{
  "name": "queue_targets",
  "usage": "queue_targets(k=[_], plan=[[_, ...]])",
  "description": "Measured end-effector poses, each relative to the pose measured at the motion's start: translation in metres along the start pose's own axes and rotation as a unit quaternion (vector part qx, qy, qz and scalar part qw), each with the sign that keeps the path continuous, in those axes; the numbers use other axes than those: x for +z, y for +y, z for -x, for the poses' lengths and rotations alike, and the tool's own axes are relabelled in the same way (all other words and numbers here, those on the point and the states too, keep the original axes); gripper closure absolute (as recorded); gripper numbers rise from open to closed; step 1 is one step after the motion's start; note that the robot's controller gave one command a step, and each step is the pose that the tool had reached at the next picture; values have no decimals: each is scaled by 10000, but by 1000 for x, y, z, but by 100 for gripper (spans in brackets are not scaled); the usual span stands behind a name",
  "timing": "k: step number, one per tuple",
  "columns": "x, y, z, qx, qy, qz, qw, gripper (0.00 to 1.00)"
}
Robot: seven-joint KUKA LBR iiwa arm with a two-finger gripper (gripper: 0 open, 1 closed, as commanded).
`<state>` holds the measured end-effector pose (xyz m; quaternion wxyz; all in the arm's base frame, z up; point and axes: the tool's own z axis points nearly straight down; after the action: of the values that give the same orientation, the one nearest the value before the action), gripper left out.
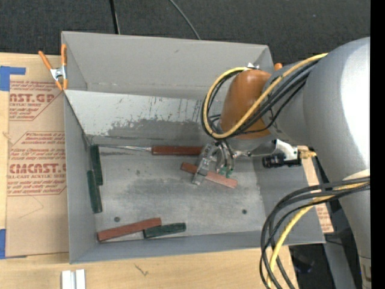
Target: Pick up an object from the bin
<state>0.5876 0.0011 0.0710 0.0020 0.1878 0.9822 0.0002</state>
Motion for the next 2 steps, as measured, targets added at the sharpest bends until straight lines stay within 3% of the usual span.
queue_targets(k=[2], plan=[[-2,0,0,0,2,-1,10000,100]])
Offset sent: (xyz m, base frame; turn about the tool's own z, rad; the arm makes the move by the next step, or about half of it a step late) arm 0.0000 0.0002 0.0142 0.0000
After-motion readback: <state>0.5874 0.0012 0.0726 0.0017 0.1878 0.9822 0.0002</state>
